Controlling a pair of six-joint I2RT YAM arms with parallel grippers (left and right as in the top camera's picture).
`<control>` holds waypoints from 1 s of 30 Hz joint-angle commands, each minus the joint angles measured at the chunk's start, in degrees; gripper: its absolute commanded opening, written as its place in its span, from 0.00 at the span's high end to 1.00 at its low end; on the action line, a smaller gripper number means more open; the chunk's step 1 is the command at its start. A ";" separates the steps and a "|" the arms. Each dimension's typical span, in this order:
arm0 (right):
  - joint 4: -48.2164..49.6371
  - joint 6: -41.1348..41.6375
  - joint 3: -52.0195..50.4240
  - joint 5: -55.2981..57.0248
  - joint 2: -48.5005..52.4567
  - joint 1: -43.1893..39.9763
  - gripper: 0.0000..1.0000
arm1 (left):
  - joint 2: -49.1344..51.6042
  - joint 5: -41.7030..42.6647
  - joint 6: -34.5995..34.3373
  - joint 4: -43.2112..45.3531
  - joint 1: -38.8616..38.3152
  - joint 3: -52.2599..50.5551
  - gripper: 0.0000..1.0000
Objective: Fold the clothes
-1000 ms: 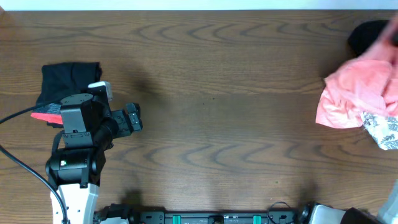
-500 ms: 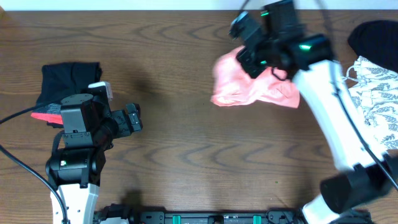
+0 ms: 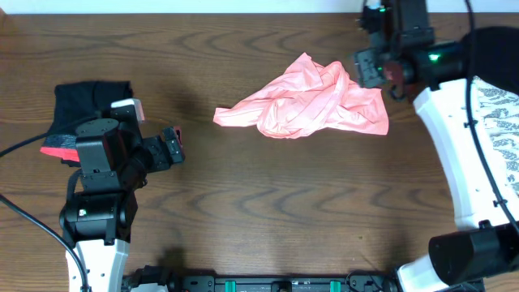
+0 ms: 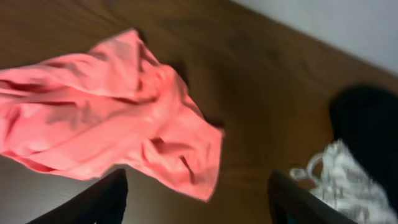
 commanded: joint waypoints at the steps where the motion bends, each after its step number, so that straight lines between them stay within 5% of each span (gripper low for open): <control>1: -0.85 10.38 -0.17 -0.70 3.10 -2.71 0.34 | 0.37 0.81 -0.59 0.04 -0.20 1.44 0.02; 11: 4.11 12.11 -0.44 -10.29 18.08 -2.54 0.33 | 3.56 0.81 -0.59 -1.11 -0.20 1.38 0.02; 30: 14.53 21.97 -0.44 -0.39 27.43 0.94 0.36 | 6.40 0.81 -0.59 -1.16 -0.20 1.38 0.02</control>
